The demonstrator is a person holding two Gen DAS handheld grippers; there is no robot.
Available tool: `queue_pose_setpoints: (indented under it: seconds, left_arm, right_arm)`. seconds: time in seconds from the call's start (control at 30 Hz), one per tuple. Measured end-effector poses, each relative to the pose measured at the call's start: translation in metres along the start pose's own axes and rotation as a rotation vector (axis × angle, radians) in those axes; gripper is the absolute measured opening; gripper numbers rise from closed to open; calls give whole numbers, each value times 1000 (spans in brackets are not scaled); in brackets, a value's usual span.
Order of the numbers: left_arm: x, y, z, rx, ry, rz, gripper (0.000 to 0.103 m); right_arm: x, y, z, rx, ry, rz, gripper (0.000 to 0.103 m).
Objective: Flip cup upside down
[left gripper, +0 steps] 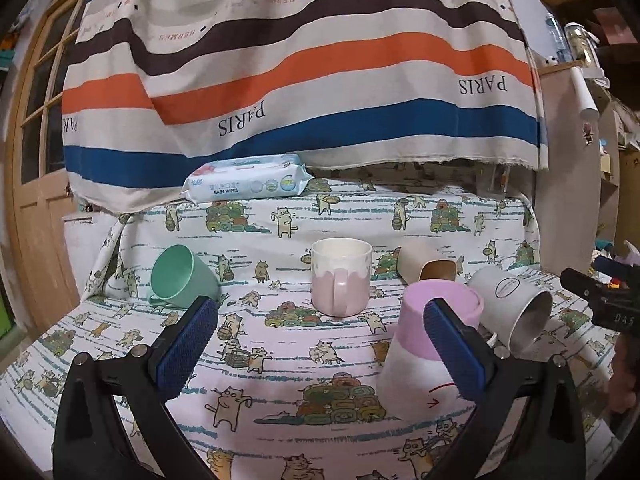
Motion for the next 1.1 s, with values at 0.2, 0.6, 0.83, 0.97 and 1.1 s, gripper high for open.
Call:
queue_pose_setpoints:
  seconds: [0.2,0.6,0.83,0.97,1.1]
  left_arm:
    - [-3,4,0,36,6,3,102]
    - [-17,5,9,24,76,-27,102]
    - [-17,5,9,25,75,-27,102]
    - [-17,5,9,24,75,-27,102]
    - [-17,5,9,24,76,-27,102]
  right_arm:
    - [1,0,0,0,0,0,102]
    - [0,-1,-1,0,0,1,102]
    - [-1,-1,-1,1,0,-1,102]
    - [-1,-1,-1,1,0,-1,102]
    - [-1,-1,-1,0,0,0,102]
Point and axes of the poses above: each gripper's, at about its wrist camera, not at the fingertips, and x roughly against the way its jaws point, y to its left, z to its underside, the point moved 9 cm from there along -x, roughly the way its jaws point, and after that the axes turned 3 degrees about -x, right-handed, at the moved point
